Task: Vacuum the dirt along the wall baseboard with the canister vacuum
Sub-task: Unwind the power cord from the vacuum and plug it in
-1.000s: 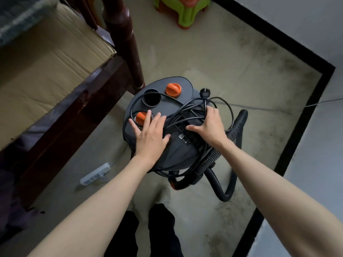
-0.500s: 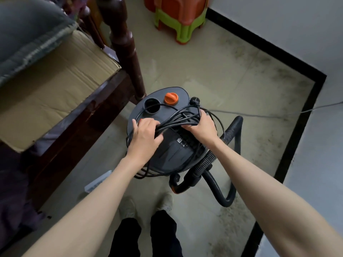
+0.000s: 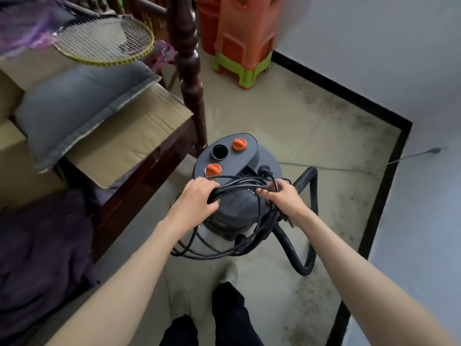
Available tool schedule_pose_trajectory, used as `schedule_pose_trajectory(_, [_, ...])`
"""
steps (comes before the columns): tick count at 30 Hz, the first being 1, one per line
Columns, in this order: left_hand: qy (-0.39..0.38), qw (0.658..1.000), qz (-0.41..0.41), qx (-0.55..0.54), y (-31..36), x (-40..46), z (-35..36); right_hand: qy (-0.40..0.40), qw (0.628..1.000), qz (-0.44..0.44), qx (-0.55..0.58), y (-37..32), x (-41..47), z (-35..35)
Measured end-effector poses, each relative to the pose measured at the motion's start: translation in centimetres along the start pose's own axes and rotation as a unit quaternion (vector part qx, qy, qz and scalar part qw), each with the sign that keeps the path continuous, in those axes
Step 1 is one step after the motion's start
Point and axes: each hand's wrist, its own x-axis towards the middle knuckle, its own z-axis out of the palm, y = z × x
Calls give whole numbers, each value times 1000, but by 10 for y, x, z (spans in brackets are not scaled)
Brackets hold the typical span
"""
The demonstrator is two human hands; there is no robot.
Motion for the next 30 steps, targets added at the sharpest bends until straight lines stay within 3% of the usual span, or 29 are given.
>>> schedule_pose_trajectory(5, [-49,998,-4,-27,-2,-59,-6,-57,997,23,36,5,-67,11])
schedule_pose_trajectory(9, [-130,991,-5,-11,-9,-102,0,-23,999,-3,33,14,-114,33])
schedule_pose_trajectory(15, [-126,992,4,-14,-8,-153,4,72,997,-29,-8,30,-164,80])
schedule_pose_trajectory(23, [-111,994,15,-11,-15,-186,-4,93,995,-26,30,36,-204,108])
schedule_pose_trajectory(30, [-170,982,-84,-15,-20,-226,-7,43,998,-25,34,47,-229,122])
